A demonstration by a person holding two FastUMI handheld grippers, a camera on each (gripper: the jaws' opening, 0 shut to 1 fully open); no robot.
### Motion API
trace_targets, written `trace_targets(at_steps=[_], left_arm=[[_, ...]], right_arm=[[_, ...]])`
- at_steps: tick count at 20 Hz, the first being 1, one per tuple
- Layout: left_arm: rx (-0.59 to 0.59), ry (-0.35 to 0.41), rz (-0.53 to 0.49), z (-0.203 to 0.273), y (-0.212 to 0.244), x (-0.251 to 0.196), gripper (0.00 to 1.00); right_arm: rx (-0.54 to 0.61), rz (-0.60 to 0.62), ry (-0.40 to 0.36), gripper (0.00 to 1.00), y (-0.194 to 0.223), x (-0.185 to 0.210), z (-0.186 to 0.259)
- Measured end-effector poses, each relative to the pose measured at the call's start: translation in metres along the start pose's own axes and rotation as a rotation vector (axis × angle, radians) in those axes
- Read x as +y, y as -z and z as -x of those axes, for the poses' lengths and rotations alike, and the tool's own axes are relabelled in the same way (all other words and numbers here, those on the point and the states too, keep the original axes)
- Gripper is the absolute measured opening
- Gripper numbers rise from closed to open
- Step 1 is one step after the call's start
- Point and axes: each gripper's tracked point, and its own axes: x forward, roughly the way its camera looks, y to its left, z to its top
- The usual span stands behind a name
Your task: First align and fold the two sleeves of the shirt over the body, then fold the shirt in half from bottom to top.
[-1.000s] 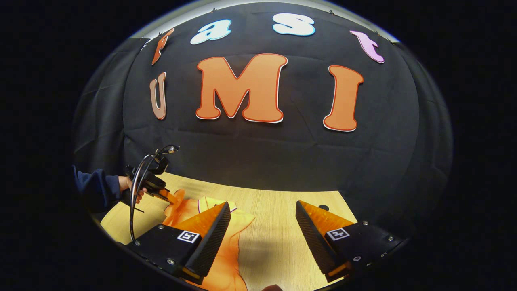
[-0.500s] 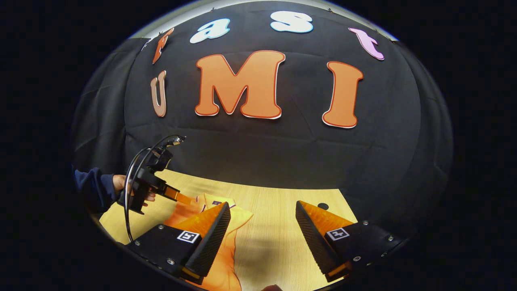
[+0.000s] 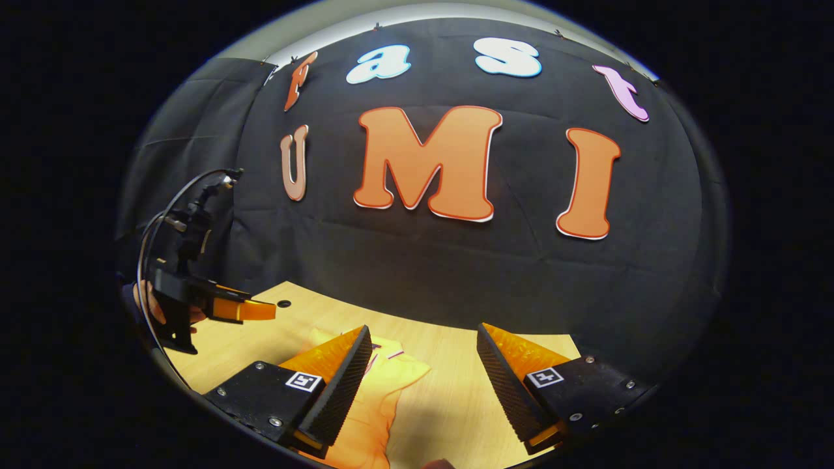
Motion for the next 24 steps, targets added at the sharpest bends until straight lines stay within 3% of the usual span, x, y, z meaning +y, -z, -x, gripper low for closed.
trace_targets(at_steps=[4, 8, 13, 17, 24], left_arm=[[-0.169, -0.091, -0.046, 0.065, -0.018, 0.011, 0.98], [-0.279, -0.114, -0.084, 0.112, -0.039, 0.016, 0.98], [-0.374, -0.087, -0.149, 0.149, -0.045, 0.018, 0.98], [-0.305, -0.016, -0.16, 0.169, 0.002, 0.025, 0.98], [-0.065, 0.046, -0.201, 0.173, 0.103, 0.04, 0.98]], right_arm=[[-0.039, -0.005, 0.004, 0.98, -0.013, 0.015, -0.002], [-0.006, -0.016, 0.022, 0.98, -0.005, 0.032, 0.021], [-0.011, -0.039, 0.095, 0.98, 0.002, 0.049, 0.07], [0.048, -0.071, 0.128, 0.98, 0.029, 0.062, 0.112], [0.259, -0.109, 0.208, 0.98, 0.127, 0.06, 0.187]])
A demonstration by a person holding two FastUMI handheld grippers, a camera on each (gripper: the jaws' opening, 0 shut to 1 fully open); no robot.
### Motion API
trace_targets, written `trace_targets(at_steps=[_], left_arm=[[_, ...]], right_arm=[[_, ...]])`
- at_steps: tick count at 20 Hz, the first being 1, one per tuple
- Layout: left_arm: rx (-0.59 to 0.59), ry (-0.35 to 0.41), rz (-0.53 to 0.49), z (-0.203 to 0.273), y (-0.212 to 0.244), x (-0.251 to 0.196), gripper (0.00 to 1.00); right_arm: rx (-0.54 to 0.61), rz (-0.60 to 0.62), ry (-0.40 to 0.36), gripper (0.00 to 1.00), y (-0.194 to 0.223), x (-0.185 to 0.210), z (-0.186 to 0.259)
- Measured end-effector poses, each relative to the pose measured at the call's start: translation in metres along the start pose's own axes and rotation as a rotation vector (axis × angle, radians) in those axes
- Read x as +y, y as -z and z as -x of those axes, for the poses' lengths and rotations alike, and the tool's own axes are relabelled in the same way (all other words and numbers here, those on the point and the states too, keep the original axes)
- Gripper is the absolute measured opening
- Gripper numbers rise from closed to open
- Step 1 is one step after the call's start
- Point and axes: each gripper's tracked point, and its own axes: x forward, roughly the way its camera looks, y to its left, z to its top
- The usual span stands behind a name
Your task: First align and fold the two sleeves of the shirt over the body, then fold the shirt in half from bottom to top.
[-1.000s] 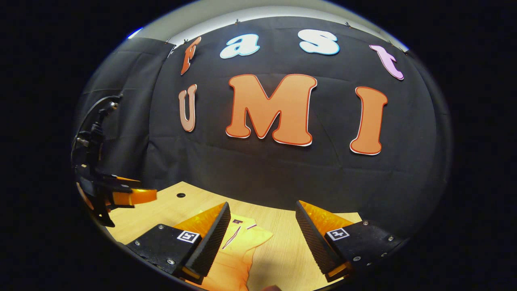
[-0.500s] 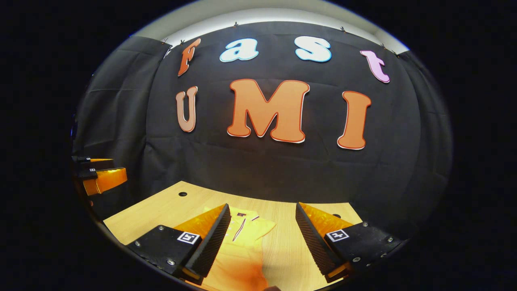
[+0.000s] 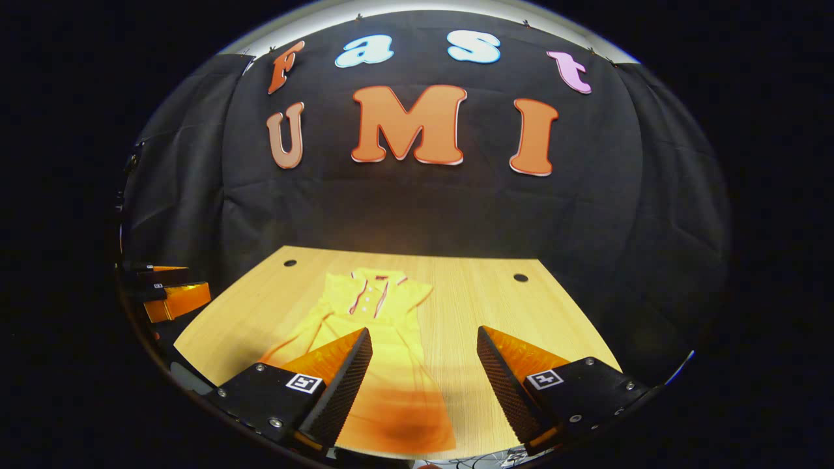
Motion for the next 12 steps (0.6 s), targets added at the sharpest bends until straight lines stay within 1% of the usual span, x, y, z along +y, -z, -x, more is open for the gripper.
trace_targets(at_steps=[2, 6, 9, 12], left_arm=[[0.042, 0.015, -0.003, 0.0, 0.021, -0.001, 0.98], [0.133, 0.027, -0.022, -0.005, 0.06, -0.003, 0.98], [0.221, 0.032, -0.016, -0.011, 0.093, -0.008, 0.98], [0.323, 0.045, -0.013, -0.018, 0.125, -0.016, 0.98]], right_arm=[[0.05, 0.002, 0.02, 0.98, 0.026, -0.006, 0.004], [0.176, -0.009, 0.028, 0.98, 0.081, -0.01, 0.004], [0.286, -0.007, 0.013, 0.98, 0.122, -0.01, 0.001], [0.382, -0.015, -0.028, 0.99, 0.153, -0.002, -0.005]])
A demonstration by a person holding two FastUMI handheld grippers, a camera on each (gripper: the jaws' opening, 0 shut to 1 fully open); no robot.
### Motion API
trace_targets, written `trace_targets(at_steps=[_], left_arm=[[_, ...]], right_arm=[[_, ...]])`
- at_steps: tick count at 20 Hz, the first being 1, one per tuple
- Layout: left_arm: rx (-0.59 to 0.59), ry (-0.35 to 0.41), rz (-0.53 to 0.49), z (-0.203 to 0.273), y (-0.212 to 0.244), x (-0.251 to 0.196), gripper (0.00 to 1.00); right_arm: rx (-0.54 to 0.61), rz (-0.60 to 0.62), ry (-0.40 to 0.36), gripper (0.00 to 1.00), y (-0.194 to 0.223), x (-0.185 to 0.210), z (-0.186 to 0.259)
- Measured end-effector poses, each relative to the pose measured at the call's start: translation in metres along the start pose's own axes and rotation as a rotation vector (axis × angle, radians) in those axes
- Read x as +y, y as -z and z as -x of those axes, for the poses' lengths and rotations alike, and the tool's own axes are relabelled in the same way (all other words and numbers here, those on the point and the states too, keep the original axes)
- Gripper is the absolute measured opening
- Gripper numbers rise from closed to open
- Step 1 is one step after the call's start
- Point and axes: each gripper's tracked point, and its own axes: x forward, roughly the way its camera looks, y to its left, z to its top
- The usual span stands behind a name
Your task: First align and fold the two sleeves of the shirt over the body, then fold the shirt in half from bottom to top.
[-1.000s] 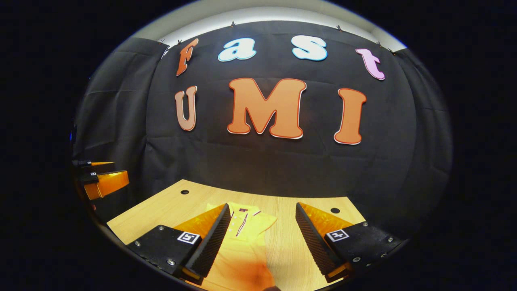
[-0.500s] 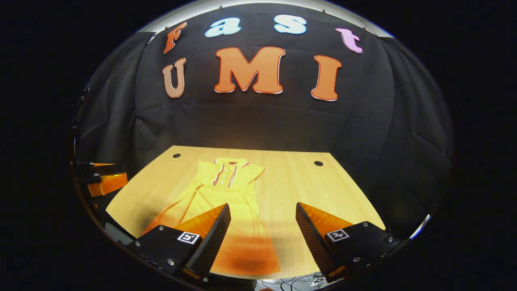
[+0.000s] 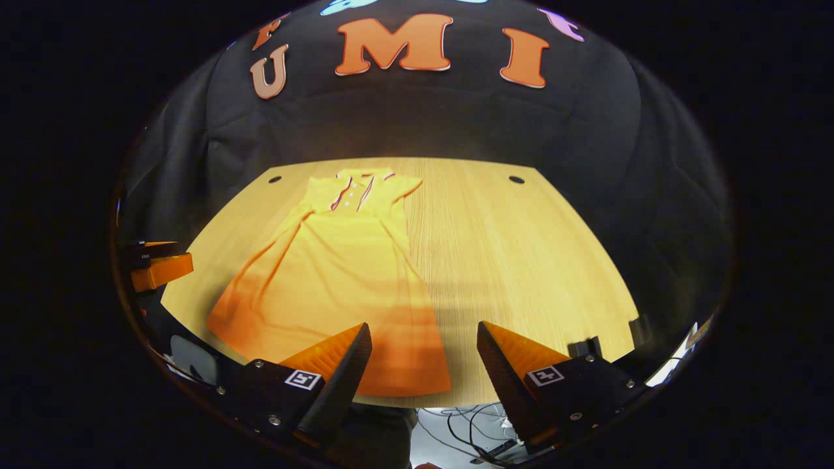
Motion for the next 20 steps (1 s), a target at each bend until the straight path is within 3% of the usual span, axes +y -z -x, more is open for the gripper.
trace_targets(at_steps=[3, 6, 9, 14, 20], left_arm=[[0.112, -0.007, 0.003, -0.018, 0.031, -0.002, 0.98], [0.234, 0.006, 0.072, -0.032, 0.073, -0.001, 0.99], [0.335, -0.017, 0.105, -0.052, 0.092, 0.01, 0.99], [0.47, 0.006, 0.17, -0.063, 0.117, 0.009, 0.99], [0.567, -0.025, 0.092, -0.068, 0.134, 0.02, 0.97]], right_arm=[[0.087, 0.007, -0.042, 0.99, 0.024, 0.006, -0.011], [0.157, 0.001, -0.059, 0.99, 0.044, 0.006, -0.024], [0.212, -0.006, -0.062, 0.99, 0.061, 0.0, -0.032], [0.297, -0.015, -0.07, 0.99, 0.083, -0.002, -0.04], [0.373, 0.005, -0.065, 1.0, 0.097, -0.005, -0.045]])
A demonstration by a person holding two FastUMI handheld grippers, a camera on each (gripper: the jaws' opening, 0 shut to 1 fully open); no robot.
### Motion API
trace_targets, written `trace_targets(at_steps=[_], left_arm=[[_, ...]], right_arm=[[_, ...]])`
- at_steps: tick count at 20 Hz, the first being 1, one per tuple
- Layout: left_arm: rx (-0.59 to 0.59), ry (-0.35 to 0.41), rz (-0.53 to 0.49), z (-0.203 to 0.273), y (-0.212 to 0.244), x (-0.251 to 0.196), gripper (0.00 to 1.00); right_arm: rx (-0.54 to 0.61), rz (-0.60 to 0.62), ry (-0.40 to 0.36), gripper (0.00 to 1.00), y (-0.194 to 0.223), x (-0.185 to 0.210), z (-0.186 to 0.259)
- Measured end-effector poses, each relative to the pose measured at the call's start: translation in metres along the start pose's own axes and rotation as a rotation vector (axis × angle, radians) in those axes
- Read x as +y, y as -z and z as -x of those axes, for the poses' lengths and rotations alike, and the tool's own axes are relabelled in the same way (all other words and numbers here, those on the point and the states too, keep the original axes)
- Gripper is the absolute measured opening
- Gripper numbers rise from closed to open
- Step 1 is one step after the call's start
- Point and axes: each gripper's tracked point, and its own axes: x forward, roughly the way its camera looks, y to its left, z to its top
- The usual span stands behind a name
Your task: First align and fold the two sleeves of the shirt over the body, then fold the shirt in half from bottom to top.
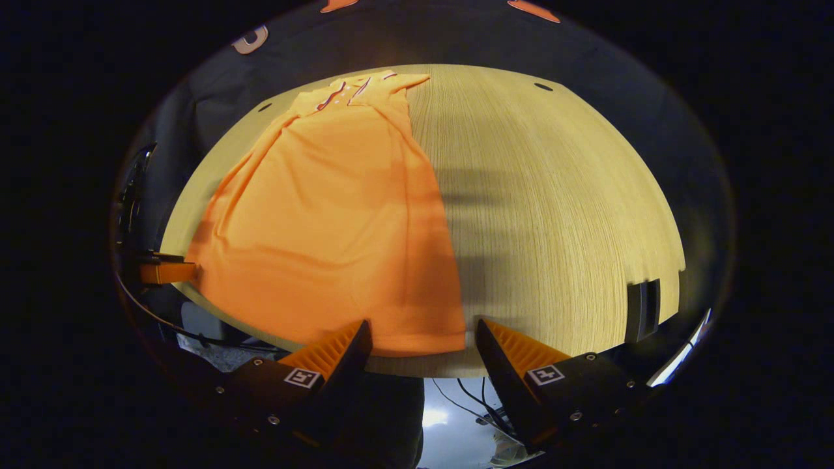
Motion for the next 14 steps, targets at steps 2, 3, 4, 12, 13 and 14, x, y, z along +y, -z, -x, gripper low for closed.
trace_targets(at_steps=[2, 3, 4, 12, 13, 14], left_arm=[[0.031, -0.004, -0.042, -0.001, 0.003, -0.004, 0.98], [0.039, -0.005, -0.056, -0.001, 0.002, -0.006, 0.98], [0.043, -0.003, -0.06, -0.003, 0.001, -0.007, 0.99], [0.15, -0.014, -0.033, -0.005, -0.001, -0.009, 0.99], [0.162, -0.014, -0.033, -0.006, -0.001, -0.009, 0.98], [0.171, -0.013, -0.037, -0.005, -0.001, -0.01, 0.99]], right_arm=[[0.022, 0.01, 0.002, 0.98, 0.0, 0.001, 0.001], [0.033, 0.016, 0.001, 0.92, 0.0, 0.001, 0.001], [0.049, 0.022, 0.0, 0.98, 0.0, 0.001, 0.0], [0.14, 0.029, 0.024, 0.86, -0.012, -0.002, -0.006], [0.154, 0.014, 0.026, 0.77, -0.012, -0.002, -0.007], [0.167, 0.008, 0.027, 0.72, -0.012, -0.002, -0.007]])
